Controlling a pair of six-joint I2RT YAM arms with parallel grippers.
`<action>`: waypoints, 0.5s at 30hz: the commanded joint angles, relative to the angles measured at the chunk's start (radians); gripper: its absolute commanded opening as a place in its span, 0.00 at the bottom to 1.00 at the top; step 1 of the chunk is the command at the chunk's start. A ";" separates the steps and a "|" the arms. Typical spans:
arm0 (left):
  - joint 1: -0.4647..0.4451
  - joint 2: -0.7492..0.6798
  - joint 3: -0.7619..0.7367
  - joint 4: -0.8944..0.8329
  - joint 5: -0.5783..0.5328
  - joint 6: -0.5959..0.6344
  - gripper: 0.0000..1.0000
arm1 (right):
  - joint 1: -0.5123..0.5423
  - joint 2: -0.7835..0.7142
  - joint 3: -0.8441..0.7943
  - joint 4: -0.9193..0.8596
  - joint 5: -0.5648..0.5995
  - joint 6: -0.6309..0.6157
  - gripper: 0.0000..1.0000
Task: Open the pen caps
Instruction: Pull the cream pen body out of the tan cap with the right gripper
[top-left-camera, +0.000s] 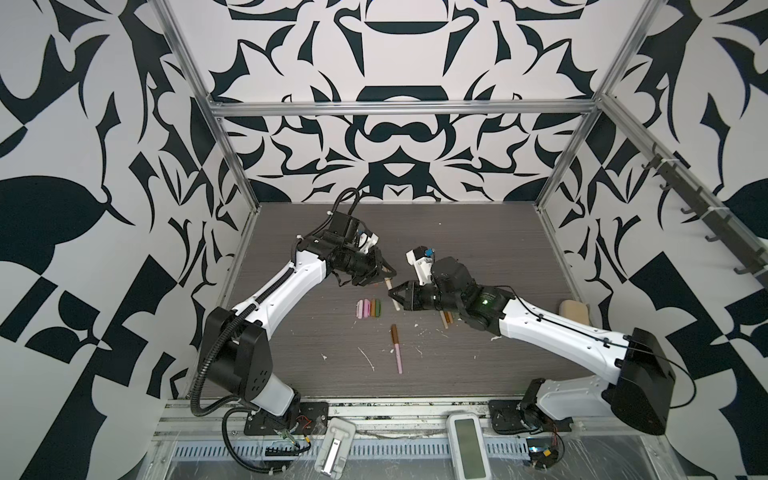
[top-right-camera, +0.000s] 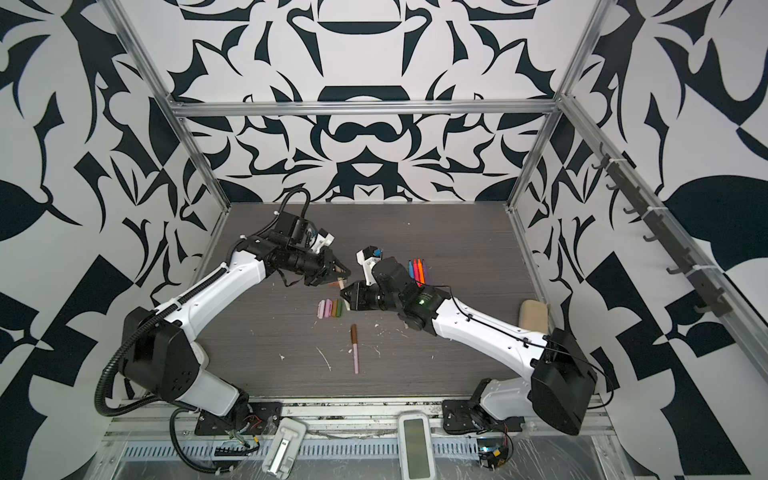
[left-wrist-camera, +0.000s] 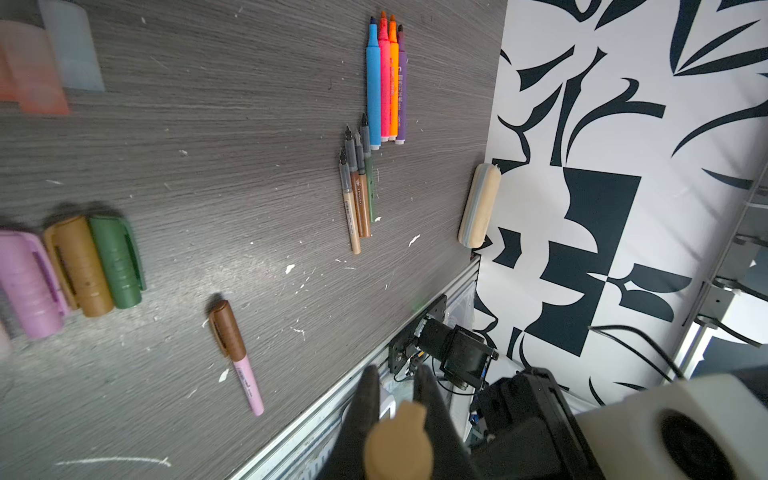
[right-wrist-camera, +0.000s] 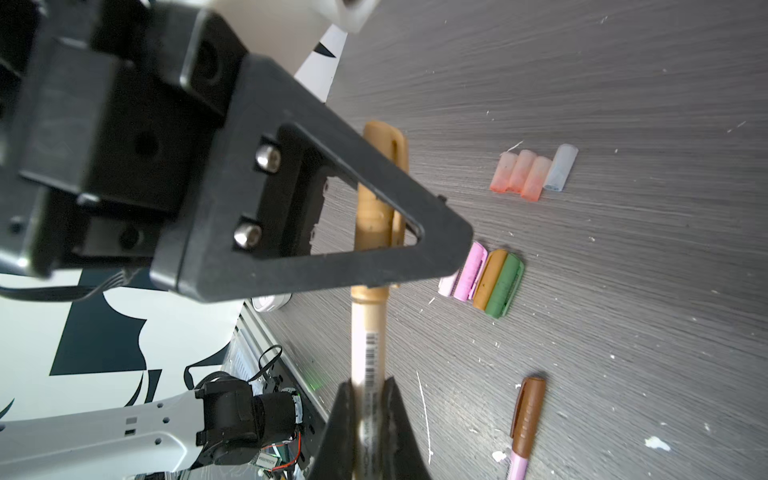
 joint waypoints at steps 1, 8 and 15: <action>0.188 -0.008 -0.052 0.092 -0.296 0.079 0.00 | 0.014 -0.020 -0.004 -0.382 -0.142 -0.047 0.00; 0.240 0.042 0.002 0.164 -0.409 0.032 0.00 | 0.019 -0.040 -0.070 -0.305 -0.170 0.010 0.00; 0.239 0.048 -0.041 0.242 -0.619 -0.080 0.00 | 0.020 -0.091 -0.105 -0.304 -0.167 0.025 0.00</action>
